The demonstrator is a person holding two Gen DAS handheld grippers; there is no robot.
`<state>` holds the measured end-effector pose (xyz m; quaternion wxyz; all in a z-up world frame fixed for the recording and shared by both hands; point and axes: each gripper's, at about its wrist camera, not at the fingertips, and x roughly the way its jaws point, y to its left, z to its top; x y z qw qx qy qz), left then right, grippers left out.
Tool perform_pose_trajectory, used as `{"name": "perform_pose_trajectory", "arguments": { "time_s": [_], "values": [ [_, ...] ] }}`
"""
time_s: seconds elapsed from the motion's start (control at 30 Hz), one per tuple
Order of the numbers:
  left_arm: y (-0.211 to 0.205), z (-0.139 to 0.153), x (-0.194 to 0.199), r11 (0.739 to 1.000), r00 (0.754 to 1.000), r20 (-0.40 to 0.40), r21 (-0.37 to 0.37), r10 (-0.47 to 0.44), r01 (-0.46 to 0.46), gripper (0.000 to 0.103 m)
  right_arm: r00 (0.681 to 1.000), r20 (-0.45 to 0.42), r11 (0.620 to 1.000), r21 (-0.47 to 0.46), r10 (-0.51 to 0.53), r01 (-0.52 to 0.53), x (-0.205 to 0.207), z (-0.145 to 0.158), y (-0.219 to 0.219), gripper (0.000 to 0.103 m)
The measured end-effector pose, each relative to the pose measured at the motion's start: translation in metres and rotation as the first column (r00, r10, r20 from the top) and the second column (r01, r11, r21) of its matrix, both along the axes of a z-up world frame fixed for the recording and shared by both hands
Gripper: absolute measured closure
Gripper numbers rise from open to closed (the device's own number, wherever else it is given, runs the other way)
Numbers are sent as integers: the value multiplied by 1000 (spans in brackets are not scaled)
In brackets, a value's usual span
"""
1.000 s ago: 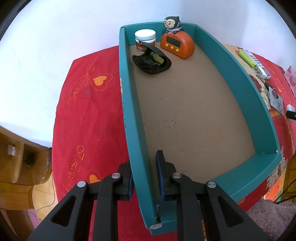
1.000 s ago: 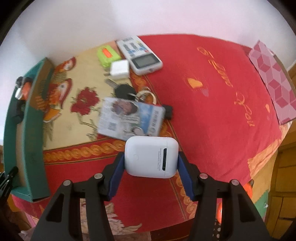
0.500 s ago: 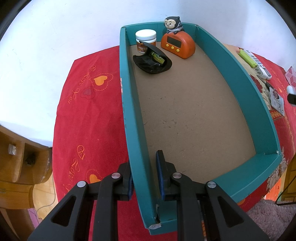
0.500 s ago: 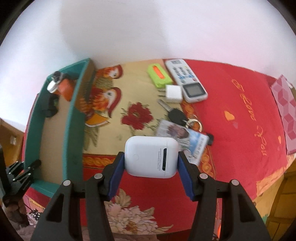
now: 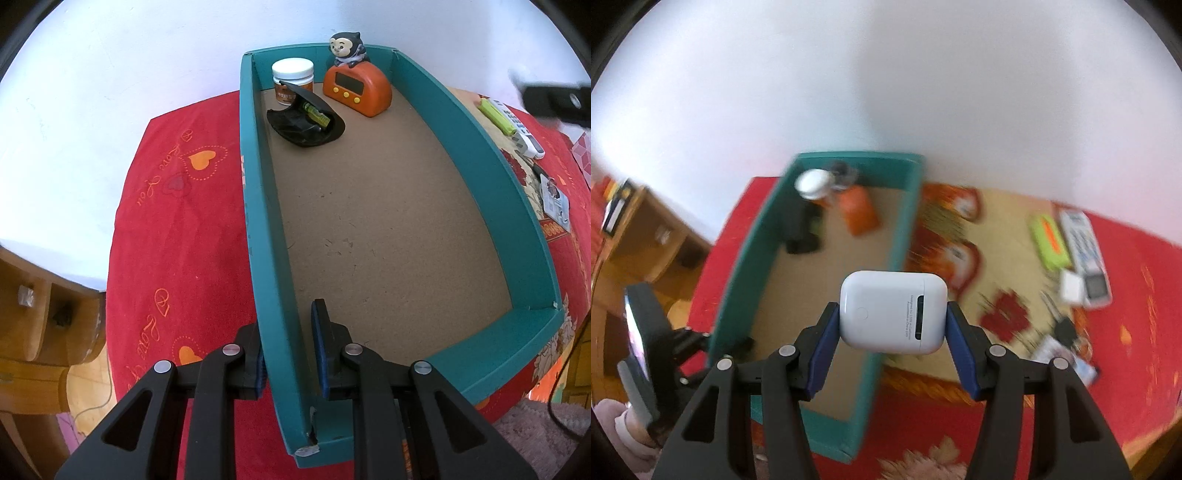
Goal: Organize objects
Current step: 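Carry the earbud case into the teal box and open the right tool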
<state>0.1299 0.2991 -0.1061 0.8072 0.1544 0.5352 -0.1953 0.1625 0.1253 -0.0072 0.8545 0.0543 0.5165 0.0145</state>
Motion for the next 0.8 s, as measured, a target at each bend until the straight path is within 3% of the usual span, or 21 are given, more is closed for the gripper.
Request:
{"name": "perform_pose_trajectory", "arguments": {
  "time_s": [0.27,0.6,0.8],
  "values": [
    [0,0,0,1000,1000,6,-1,3,-3,83,985,-37,986,9,169,-169,35,-16,52,47],
    [1,0,-2,1000,1000,7,-4,0,0,83,958,-153,965,137,243,-223,74,-62,83,47],
    [0,0,-1,1000,1000,6,-5,0,0,83,945,-182,959,133,271,-249,92,-79,100,47]
  ]
}}
